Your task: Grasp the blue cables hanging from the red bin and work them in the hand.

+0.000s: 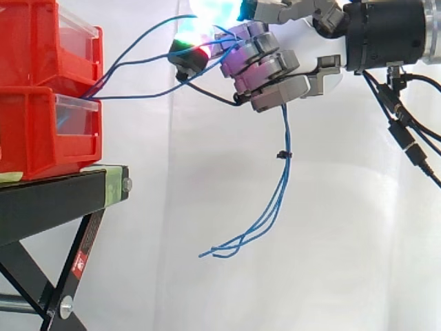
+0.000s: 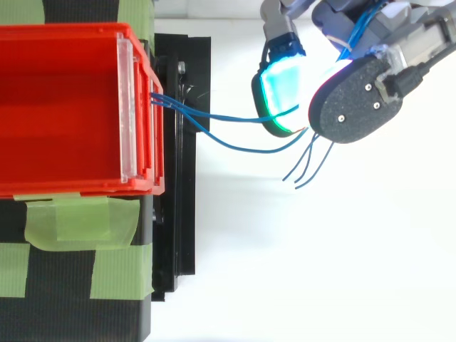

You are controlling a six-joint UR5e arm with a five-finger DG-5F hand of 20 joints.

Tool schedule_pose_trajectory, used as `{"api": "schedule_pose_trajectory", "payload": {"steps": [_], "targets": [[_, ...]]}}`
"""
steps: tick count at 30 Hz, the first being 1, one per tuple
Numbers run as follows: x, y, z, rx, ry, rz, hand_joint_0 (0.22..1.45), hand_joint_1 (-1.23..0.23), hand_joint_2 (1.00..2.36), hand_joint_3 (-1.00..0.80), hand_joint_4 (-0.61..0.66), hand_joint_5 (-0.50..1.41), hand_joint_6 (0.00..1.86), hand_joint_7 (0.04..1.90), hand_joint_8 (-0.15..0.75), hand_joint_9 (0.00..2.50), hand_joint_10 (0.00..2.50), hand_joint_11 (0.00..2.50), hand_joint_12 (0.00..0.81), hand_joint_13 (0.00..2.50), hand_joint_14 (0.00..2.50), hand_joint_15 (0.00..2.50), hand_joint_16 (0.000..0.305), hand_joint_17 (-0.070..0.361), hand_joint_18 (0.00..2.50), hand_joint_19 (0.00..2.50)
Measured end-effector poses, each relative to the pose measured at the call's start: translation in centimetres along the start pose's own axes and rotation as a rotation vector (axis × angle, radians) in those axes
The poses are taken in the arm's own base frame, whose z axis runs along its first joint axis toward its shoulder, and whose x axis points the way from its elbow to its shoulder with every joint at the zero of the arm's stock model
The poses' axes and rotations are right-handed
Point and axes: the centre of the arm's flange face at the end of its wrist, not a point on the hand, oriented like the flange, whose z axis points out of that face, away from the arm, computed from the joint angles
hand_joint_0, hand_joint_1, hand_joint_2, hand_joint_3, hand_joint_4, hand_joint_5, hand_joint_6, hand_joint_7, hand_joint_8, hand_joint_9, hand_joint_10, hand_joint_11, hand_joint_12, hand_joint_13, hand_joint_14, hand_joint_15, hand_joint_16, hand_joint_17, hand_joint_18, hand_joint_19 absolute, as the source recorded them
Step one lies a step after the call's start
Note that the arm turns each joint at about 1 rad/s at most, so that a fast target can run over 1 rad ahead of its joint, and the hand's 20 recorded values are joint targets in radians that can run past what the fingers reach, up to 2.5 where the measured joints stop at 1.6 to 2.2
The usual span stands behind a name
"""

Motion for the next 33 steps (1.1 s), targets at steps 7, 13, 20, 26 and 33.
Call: {"api": "schedule_pose_trajectory", "payload": {"steps": [7,13,20,26,33], "targets": [[0.00,-0.01,0.01,0.000,0.000,0.000,0.90,-0.66,1.02,-0.42,0.12,0.33,0.83,1.28,0.310,0.69,2.50,2.50,0.407,0.98,2.50,1.45,0.050,0.113,1.41,1.57],[0.01,-0.01,0.02,0.000,0.000,0.000,0.90,-0.66,1.02,-0.42,0.12,0.33,0.83,1.28,0.312,0.69,2.50,2.50,0.411,0.98,2.50,1.45,0.051,0.114,1.41,1.56],[0.01,-0.02,0.01,0.000,0.000,0.000,0.90,-0.66,1.02,-0.41,0.11,0.33,0.84,1.27,0.306,0.69,2.50,2.50,0.407,0.98,2.50,1.45,0.050,0.113,1.41,1.55],[0.00,0.00,0.02,0.000,0.000,0.000,0.90,-0.66,1.02,-0.41,0.12,0.33,0.83,1.28,0.306,0.69,2.50,2.50,0.407,0.98,2.50,1.45,0.050,0.113,1.41,1.57],[0.00,0.04,0.02,-0.001,0.000,0.000,0.90,-0.66,1.02,-0.41,0.12,0.33,0.83,1.28,0.307,0.69,2.50,2.50,0.407,0.98,2.50,1.47,0.050,0.113,1.41,1.57]]}}
